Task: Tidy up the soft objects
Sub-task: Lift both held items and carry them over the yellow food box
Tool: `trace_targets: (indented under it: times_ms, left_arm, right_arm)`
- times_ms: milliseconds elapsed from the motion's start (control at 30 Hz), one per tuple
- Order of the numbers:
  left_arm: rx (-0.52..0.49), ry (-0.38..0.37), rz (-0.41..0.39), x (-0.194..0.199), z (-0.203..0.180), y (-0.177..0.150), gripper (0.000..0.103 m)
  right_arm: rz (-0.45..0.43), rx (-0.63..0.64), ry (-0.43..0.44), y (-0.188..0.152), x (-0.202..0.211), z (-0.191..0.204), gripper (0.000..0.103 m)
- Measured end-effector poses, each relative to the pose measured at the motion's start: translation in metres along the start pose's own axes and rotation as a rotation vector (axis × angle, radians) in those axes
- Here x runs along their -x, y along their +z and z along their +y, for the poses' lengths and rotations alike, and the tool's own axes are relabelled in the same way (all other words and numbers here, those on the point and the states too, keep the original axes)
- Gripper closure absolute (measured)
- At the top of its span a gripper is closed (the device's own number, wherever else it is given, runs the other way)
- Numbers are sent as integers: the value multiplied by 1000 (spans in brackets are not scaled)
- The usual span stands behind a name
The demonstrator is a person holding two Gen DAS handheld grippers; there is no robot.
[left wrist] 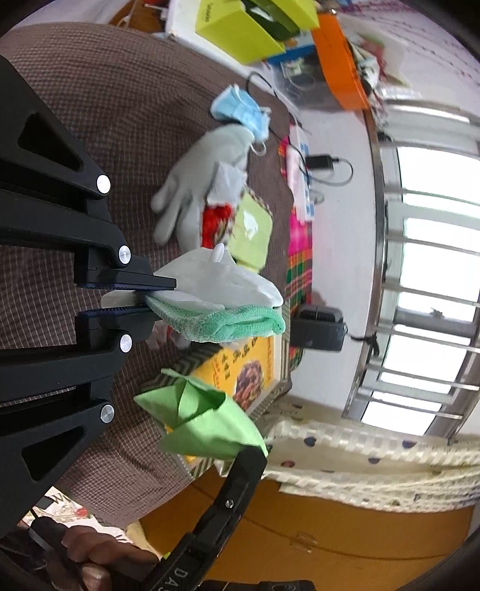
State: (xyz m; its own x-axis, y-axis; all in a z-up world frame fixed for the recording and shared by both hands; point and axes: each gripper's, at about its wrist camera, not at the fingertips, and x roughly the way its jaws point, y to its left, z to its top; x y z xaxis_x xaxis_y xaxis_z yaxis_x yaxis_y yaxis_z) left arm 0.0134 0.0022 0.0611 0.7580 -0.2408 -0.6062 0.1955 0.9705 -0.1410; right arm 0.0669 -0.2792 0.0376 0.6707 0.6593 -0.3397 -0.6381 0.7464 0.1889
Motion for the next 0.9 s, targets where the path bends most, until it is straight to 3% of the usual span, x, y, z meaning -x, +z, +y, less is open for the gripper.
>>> trace_targets:
  times_ms: [900]
  left_arm:
    - [-182,-163,65,-89,-90,44,96]
  right_arm:
    - [1,-132,-171,1,-4,-102,101]
